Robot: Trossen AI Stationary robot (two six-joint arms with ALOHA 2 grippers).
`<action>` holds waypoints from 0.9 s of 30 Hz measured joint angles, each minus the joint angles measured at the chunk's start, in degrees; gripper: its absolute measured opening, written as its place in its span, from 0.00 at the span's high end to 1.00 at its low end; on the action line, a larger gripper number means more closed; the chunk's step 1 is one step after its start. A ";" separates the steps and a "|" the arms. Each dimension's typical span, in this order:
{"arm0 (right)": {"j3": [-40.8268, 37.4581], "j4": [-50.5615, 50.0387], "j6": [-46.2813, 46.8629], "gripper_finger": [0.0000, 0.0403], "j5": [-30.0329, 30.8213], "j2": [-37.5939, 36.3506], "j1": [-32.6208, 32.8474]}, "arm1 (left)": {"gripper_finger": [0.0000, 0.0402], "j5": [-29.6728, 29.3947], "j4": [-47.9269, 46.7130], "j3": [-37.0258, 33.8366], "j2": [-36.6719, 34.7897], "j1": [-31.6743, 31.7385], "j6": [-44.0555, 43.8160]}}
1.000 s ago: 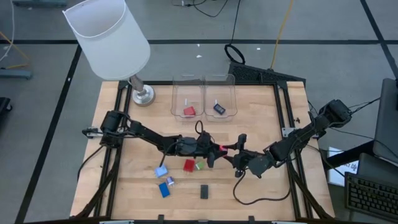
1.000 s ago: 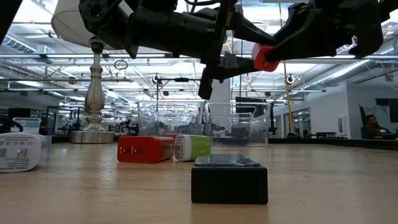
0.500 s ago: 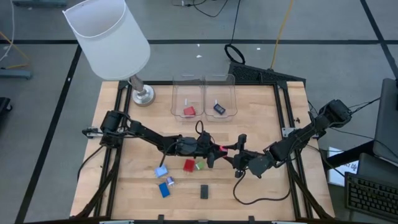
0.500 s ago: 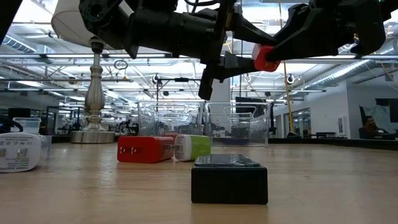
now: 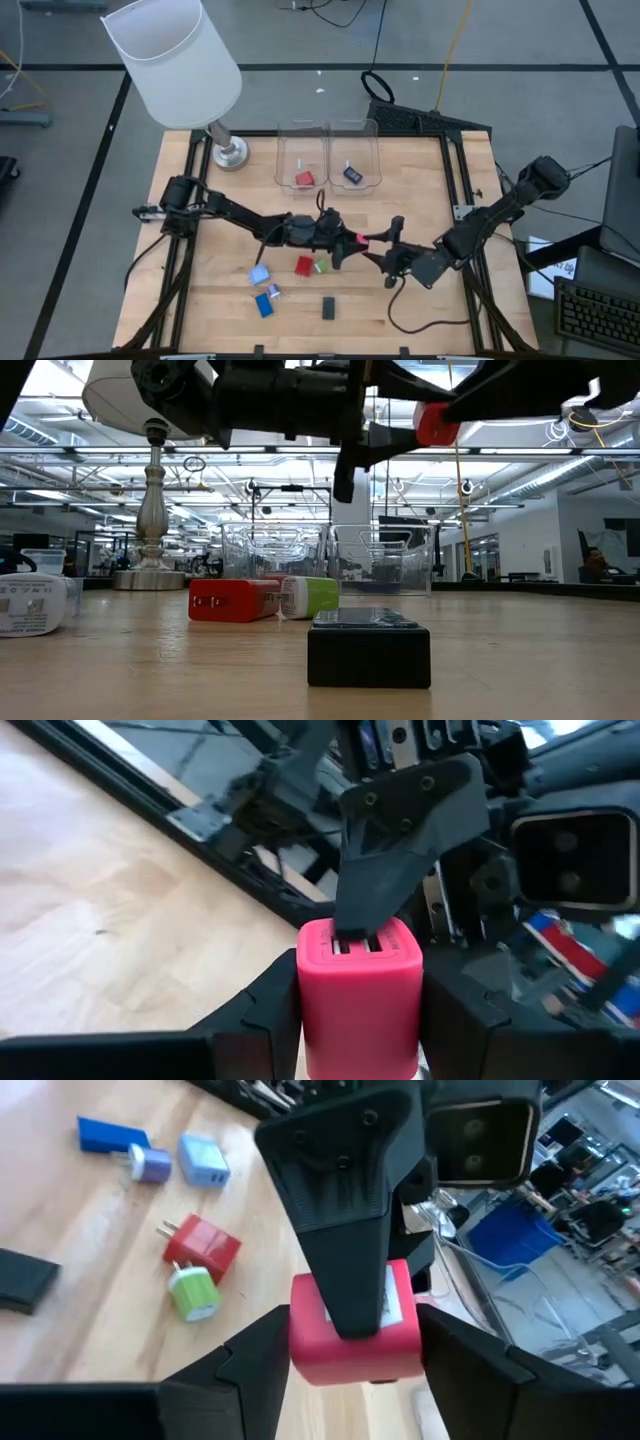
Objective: Pick & Place Office items
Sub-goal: Put the pink charger adapter into the left transparent bin
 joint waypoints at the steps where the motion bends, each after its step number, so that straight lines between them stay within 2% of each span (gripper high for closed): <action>1: -0.02 -0.05 0.15 0.51 0.02 -0.32 0.24 | 0.62 1.17 0.02 -0.10 -0.20 0.34 -0.11; 3: -0.01 0.35 1.05 0.51 0.35 -0.77 0.52 | 0.62 2.74 -1.24 -0.34 -0.71 0.81 -0.31; 11: 0.00 -0.49 3.07 0.52 0.46 -1.85 0.82 | 0.62 2.69 -1.92 -0.31 -0.74 0.69 0.01; 21: -1.70 -1.41 6.38 0.53 0.04 -8.79 4.89 | 0.62 5.80 -6.03 -0.28 -4.75 0.65 8.42; 27: -8.69 1.11 11.58 0.54 0.32 -14.50 4.97 | 0.62 -1.87 -18.85 -0.30 -12.47 -1.19 15.77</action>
